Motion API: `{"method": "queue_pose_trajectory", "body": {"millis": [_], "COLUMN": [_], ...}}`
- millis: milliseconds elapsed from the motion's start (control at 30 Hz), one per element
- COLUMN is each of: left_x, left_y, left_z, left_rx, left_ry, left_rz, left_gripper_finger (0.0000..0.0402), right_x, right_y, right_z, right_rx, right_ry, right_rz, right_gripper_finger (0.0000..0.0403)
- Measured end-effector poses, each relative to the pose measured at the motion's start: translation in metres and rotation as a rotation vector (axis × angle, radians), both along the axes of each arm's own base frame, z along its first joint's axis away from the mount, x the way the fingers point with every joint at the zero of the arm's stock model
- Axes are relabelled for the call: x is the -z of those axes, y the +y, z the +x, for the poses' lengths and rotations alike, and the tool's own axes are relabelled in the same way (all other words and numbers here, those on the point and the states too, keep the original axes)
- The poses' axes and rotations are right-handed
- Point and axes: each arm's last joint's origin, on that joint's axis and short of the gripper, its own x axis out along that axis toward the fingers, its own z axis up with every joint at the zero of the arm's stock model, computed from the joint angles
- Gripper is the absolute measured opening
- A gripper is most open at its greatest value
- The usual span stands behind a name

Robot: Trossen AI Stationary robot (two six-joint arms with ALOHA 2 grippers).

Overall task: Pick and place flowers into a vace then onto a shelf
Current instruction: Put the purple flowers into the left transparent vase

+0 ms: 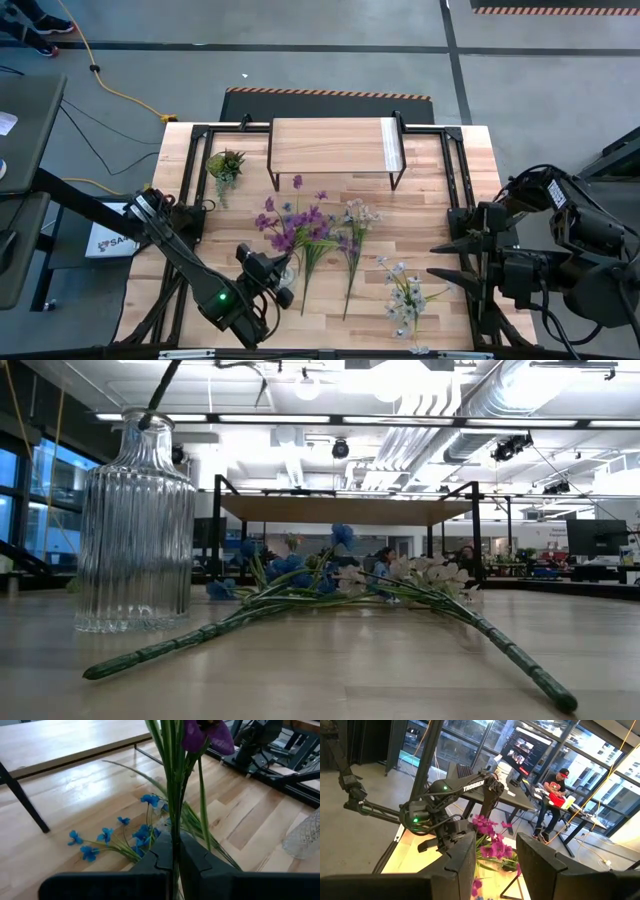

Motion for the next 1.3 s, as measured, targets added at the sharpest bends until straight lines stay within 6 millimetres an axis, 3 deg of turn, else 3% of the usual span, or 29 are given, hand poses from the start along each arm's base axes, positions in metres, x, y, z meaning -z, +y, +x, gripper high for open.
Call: {"method": "queue_pose_trajectory", "body": {"millis": [167,467,767,1033,1167,1300], "left_x": [0.001,0.029,0.032,0.057,0.06,0.06], "left_y": [-0.001,-0.008,-0.012,-0.011,-0.01,-0.011], "left_z": [0.001,0.007,0.004,0.003,0.002,0.002], "left_rx": [0.0,-0.011,0.003,-0.001,-0.007,-0.004], "left_ry": [-0.007,0.007,0.014,0.006,-0.005,0.002], "left_rz": [0.012,0.006,0.006,-0.055,-0.064,-0.062], "left_gripper_finger": [0.0043,0.0043,0.0043,0.0046,0.0069,0.0061], "right_x": [0.0,-0.002,-0.002,-0.002,-0.002,-0.003], "right_y": [0.0,0.001,0.001,0.001,0.001,0.001], "right_z": [0.0,0.0,0.0,0.0,0.0,0.0], "right_rx": [-0.002,-0.001,0.0,0.0,0.0,0.0], "right_ry": [0.0,-0.01,-0.014,-0.014,-0.015,-0.019], "right_rz": [0.003,0.022,0.026,0.027,0.027,0.035], "right_gripper_finger": [0.0134,0.0134,0.0134,0.0134,0.0134,0.0134]}}
